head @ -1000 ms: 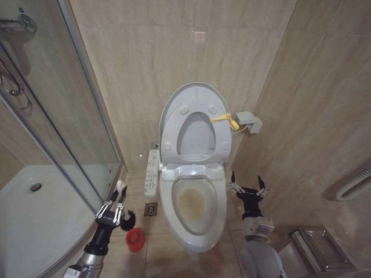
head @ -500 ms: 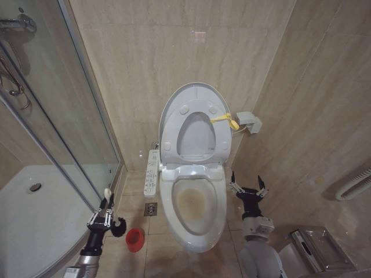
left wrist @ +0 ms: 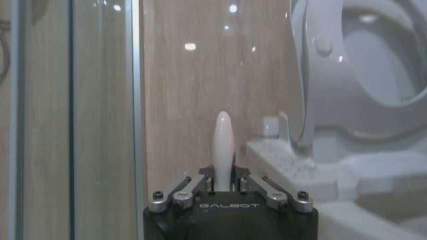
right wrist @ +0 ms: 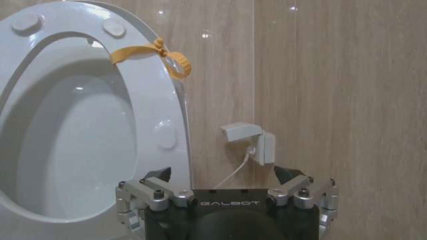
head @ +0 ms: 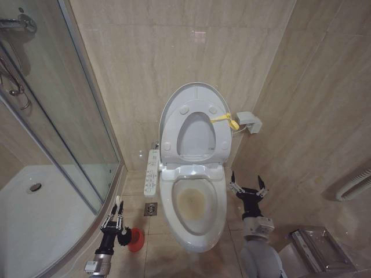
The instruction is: Open the toilet lid, clean the toilet bowl with a toilet brush, close the toilet lid, and flush.
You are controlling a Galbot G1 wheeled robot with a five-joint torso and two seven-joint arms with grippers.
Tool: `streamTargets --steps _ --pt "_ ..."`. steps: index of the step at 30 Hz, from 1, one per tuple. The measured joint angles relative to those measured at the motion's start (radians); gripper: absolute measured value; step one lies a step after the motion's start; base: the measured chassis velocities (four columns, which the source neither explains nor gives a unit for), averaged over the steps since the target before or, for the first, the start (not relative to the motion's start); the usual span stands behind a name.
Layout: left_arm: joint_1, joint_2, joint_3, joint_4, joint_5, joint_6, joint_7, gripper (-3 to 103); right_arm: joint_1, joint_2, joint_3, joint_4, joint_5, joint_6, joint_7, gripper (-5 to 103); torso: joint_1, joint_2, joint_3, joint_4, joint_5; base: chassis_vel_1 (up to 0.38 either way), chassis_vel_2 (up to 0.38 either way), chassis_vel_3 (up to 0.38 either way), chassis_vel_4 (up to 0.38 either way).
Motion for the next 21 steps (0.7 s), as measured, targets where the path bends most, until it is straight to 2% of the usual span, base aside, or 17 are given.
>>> streamTargets --steps 5,21 --pt "-0.079 -0.019 0.03 0.101 -0.014 0.0 0.025 19 0.0 0.0 0.0 0.0 0.0 0.0 0.0 100 0.0 0.0 0.0 -0.0003 0.0 0.0 0.0 0.0 0.0" --pt "-0.196 -0.052 0.073 0.251 -0.078 -0.002 0.092 19 0.0 0.0 0.0 0.0 0.0 0.0 0.0 100 0.0 0.0 0.0 -0.0003 0.0 0.0 0.0 0.0 0.0"
